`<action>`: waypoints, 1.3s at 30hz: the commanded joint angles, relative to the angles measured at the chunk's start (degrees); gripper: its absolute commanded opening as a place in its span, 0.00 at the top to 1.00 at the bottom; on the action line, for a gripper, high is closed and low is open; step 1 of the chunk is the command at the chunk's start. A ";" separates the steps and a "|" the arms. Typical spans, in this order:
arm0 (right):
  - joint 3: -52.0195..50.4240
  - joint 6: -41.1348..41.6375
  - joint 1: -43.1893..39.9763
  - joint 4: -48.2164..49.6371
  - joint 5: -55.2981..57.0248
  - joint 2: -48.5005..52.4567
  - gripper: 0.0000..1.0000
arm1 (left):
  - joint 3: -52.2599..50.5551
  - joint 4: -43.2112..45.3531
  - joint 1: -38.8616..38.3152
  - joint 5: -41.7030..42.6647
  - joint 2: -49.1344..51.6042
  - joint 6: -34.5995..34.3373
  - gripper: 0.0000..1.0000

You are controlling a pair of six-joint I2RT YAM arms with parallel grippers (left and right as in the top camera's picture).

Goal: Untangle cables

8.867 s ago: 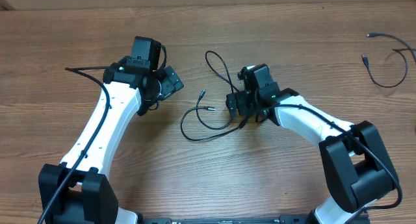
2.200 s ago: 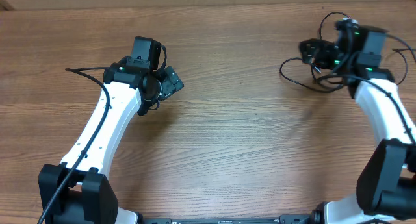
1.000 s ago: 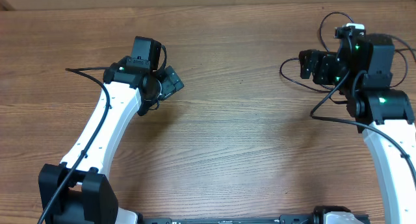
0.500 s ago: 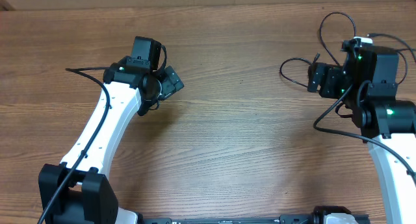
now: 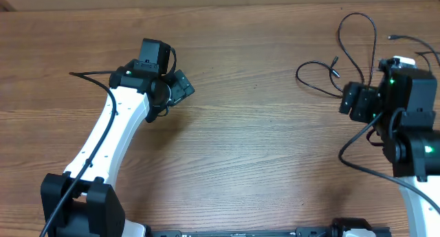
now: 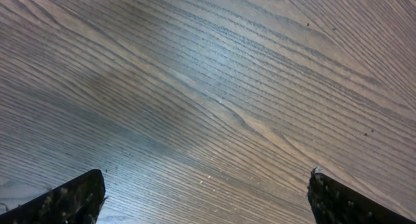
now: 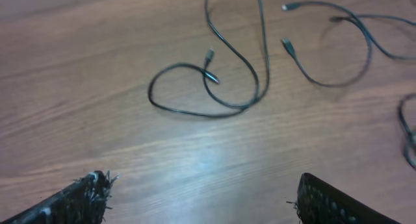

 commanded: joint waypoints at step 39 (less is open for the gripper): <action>-36.92 9.22 -0.26 33.88 5.31 -32.44 0.00 | 0.22 -0.09 -0.04 0.17 -0.13 -0.33 0.00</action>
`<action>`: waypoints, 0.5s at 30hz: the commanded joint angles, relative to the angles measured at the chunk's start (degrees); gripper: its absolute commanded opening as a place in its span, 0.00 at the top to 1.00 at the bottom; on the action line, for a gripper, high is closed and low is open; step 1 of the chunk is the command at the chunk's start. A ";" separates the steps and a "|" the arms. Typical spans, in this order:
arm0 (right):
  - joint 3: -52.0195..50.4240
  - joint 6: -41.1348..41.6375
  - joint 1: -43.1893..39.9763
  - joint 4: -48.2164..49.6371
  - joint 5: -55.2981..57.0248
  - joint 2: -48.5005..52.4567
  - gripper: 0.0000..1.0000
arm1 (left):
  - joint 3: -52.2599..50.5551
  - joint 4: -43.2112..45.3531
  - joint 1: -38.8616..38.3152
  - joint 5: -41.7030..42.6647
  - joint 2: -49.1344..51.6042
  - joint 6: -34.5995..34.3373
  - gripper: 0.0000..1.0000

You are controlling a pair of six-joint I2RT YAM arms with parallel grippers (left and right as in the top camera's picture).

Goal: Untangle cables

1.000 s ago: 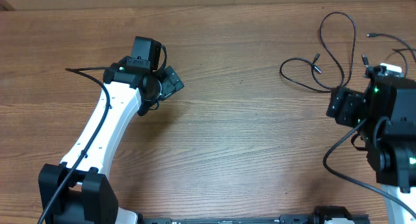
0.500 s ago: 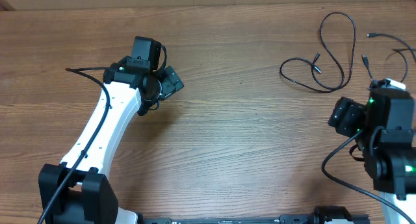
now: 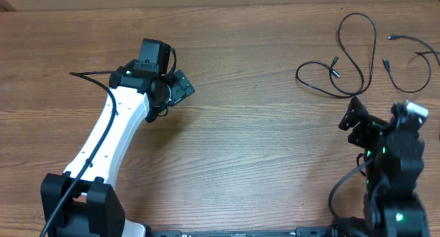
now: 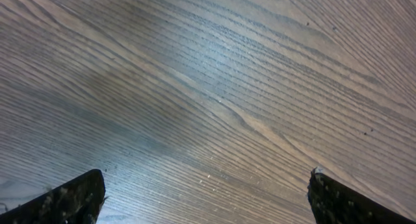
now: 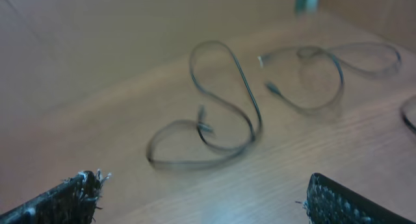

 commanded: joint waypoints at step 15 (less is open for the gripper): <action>-22.86 -0.22 -0.20 21.99 -11.54 -24.26 0.00 | 0.22 -0.09 -0.04 0.00 -0.13 -0.33 0.00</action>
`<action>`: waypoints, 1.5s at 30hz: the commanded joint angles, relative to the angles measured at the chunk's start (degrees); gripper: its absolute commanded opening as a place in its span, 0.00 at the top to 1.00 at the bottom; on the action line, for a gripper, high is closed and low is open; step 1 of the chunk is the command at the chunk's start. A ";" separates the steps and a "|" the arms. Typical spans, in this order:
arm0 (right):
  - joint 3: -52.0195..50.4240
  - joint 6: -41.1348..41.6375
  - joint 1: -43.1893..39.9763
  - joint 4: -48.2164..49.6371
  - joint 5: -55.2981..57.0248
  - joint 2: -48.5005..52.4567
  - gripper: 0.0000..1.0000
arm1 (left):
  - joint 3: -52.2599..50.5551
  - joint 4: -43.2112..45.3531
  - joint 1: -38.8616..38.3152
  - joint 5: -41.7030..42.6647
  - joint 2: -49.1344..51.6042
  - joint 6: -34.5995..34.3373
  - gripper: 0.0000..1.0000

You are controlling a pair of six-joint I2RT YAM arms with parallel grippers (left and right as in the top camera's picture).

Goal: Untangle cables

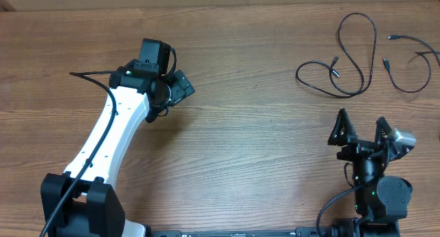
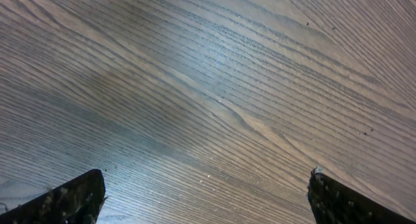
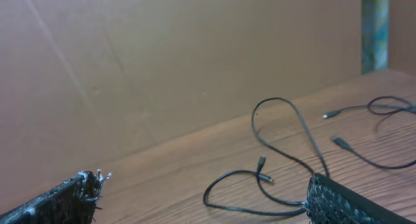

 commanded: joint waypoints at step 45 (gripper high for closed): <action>-14.56 -7.82 -0.90 1.36 -8.57 -12.39 0.00 | 0.22 -0.07 -0.04 0.00 -0.13 -0.33 0.01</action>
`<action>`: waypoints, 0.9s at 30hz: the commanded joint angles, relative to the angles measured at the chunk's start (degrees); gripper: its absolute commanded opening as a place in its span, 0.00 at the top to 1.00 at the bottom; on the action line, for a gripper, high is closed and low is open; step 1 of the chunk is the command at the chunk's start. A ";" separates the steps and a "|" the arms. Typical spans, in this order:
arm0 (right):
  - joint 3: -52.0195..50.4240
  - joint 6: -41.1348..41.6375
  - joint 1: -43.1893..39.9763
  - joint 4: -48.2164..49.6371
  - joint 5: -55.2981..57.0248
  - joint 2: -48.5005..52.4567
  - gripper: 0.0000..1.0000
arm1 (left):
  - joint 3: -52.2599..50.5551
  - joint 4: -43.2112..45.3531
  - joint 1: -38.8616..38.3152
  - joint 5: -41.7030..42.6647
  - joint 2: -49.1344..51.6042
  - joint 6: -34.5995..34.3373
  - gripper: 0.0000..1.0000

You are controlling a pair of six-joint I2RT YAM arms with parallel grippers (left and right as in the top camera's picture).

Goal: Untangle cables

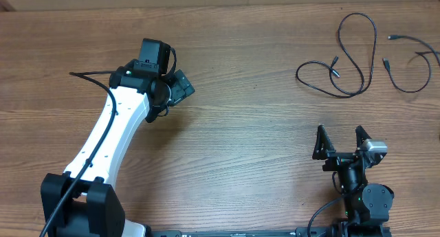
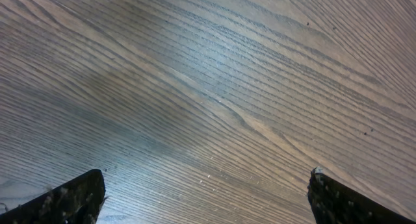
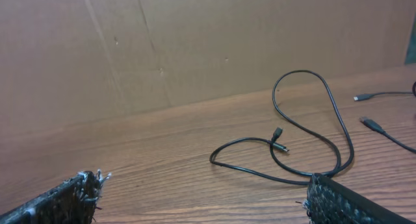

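Observation:
A black looped cable lies at the far right of the table, its two plug ends near the loop's middle; the right wrist view shows the same looped cable ahead. A second black cable lies apart from it, further right. My right gripper stands open near the front edge, well short of the cables, fingers pointing toward the back. My left gripper is open over bare wood at the left, nothing between its fingers.
A brown cardboard wall rises behind the table's far edge. The left arm's white link slants across the left half of the table. A further cable piece shows at the right edge.
My right gripper has drawn back a little further toward the front edge and slightly left. The cables and the left arm have not moved.
My right gripper stood open just beside the looped cable at the right. It was then further back toward the front, tilted up, then lower near the front edge, and now it rests there. The left arm stayed still throughout, and both cables lie separate.

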 commanded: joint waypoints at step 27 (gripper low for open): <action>-0.59 -13.22 -0.17 0.09 -0.33 -0.57 0.00 | 0.22 -0.07 -0.04 0.00 -0.13 -0.33 0.00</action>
